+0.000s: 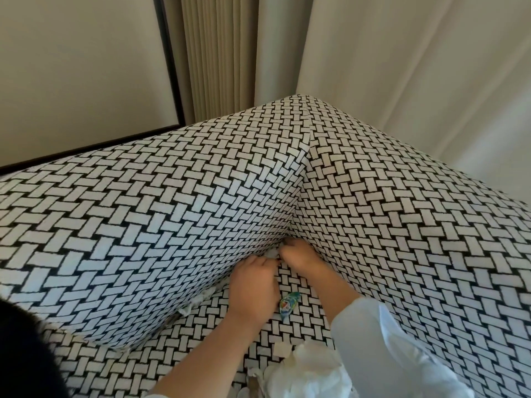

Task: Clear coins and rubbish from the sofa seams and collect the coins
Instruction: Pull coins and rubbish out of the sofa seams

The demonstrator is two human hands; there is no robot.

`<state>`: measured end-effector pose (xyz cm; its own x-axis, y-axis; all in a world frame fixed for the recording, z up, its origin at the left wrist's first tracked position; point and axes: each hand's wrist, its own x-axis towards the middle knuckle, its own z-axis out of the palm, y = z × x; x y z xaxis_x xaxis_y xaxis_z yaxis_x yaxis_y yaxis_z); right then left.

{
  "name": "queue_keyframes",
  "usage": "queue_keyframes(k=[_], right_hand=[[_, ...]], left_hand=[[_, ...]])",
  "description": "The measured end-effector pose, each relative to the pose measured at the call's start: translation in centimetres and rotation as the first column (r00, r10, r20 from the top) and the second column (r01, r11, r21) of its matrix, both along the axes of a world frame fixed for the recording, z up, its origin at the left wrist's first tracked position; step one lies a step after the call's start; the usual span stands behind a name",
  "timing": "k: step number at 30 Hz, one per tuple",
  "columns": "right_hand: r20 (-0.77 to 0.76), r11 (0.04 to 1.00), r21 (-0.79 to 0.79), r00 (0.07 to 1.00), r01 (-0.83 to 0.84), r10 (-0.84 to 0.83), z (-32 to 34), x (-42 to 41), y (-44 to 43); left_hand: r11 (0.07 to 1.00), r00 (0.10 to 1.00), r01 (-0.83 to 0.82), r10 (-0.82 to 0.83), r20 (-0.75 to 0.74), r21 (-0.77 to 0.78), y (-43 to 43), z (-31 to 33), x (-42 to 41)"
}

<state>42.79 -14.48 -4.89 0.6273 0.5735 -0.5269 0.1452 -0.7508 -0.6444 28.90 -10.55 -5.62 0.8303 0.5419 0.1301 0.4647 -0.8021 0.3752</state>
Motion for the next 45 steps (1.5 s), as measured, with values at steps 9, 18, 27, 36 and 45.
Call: queue_keyframes(k=[9,18,27,36,45], right_hand=[[-0.017,0.993,-0.092,0.997,-0.08,0.079,0.1,1.1,0.9],[0.178,0.99,-0.021,0.974,-0.138,0.139,-1.4,0.8,0.3],[0.248,0.977,-0.017,0.946,-0.212,0.21,-1.5,0.7,0.0],[0.43,0.987,-0.006,0.89,-0.162,0.149,-1.9,-0.3,-0.7],[0.365,0.972,0.054,0.91,-0.23,0.195,-1.9,0.0,-1.2]], left_hand=[[0.998,0.998,-0.036,0.038,0.041,-0.043,-0.3,-0.1,-0.3],[0.99,0.988,-0.142,0.143,0.058,-0.028,-0.9,0.0,-0.6],[0.988,0.988,-0.155,0.155,0.004,0.018,-0.8,-0.1,-0.3],[0.985,0.983,-0.172,0.173,0.062,-0.016,-0.7,-0.4,-0.5],[0.986,0.98,-0.168,0.169,0.103,-0.023,-0.7,-0.5,-0.6]])
